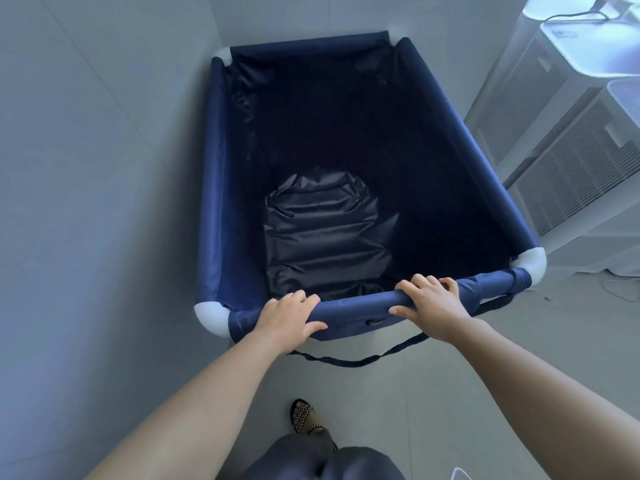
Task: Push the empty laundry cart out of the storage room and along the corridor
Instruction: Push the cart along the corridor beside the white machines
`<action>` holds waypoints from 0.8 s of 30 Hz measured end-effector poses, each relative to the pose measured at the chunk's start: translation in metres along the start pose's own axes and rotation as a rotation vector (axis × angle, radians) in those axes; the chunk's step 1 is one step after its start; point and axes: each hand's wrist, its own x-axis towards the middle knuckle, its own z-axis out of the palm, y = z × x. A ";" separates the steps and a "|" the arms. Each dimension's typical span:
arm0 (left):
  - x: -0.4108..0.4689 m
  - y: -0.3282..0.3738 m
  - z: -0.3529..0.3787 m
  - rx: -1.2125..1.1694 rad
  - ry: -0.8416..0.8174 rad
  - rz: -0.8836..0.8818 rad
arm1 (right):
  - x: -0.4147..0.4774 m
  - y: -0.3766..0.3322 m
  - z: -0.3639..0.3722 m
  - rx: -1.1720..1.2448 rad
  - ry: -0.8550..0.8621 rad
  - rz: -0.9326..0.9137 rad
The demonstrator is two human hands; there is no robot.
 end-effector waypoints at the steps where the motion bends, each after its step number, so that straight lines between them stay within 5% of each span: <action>1: 0.000 -0.006 -0.003 0.006 -0.001 0.007 | 0.002 -0.006 0.000 0.019 -0.001 0.011; 10: 0.000 -0.078 -0.034 0.079 -0.019 -0.069 | 0.030 -0.084 0.003 0.138 0.002 0.078; 24: 0.020 -0.084 -0.031 0.023 0.104 -0.155 | 0.028 -0.047 0.002 0.066 0.082 0.035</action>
